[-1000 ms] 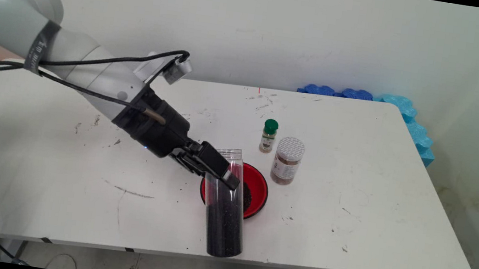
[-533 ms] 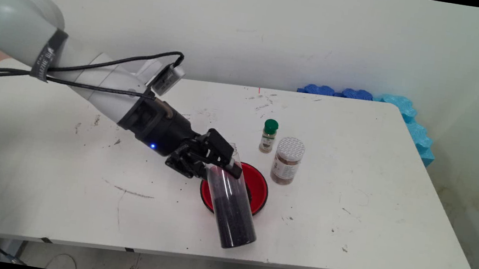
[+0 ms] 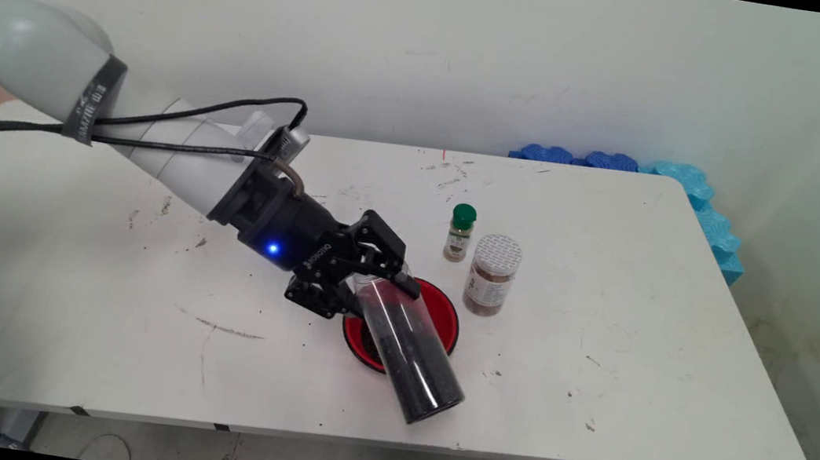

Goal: Pour the black seasoning powder in the red bowl

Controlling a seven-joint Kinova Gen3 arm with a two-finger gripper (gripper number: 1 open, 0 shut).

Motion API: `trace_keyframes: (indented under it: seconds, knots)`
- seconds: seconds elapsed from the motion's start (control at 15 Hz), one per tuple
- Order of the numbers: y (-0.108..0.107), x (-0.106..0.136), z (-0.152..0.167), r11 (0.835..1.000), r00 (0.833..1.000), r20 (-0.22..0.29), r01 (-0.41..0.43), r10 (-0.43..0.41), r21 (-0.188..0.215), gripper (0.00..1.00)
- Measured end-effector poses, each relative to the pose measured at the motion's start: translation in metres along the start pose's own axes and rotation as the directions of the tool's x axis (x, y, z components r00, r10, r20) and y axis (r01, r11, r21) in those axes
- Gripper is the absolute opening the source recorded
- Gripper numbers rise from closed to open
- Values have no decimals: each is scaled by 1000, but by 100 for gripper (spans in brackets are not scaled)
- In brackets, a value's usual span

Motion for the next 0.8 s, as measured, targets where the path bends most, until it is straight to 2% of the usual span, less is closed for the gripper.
trace_keyframes:
  seconds: [0.33, 0.8]
  knots:
    - [-2, 1, 2, 990, 991, 14, 136, -136, -27, 0]
    - [-4, 1, 3, 946, 948, 38, 319, -317, -67, 0]
